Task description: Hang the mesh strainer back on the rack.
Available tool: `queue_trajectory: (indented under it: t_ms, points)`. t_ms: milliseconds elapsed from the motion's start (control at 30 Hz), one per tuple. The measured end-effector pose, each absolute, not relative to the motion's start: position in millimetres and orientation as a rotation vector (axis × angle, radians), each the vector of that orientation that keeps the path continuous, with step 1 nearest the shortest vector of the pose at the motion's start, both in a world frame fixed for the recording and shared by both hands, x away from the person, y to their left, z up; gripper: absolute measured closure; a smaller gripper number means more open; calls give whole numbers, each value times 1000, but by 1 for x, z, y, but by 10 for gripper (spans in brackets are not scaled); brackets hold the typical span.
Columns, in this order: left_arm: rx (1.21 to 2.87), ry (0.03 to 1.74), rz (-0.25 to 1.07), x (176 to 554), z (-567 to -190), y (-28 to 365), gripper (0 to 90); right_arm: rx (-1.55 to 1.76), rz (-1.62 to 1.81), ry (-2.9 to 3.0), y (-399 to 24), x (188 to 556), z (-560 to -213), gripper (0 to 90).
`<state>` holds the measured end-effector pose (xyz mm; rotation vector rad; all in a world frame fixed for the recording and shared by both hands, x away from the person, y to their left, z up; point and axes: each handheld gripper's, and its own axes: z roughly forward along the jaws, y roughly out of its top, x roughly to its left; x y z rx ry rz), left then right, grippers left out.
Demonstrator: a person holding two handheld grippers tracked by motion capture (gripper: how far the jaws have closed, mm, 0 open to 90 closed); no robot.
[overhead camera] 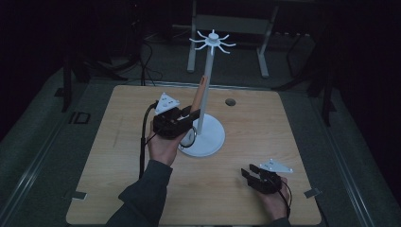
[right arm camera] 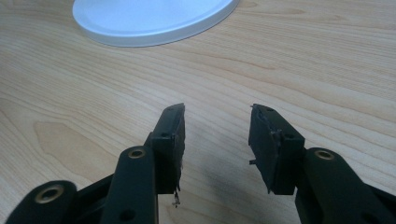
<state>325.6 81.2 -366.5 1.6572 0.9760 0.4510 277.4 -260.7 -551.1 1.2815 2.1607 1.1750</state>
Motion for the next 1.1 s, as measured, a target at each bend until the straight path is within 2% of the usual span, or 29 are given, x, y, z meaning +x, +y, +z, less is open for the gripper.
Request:
queue_trajectory:
  t_ms: [1100]
  points:
    - [1496, 948, 426, 323, -351, 95, 685, 1283, 1167, 2163, -260, 277, -551, 553]
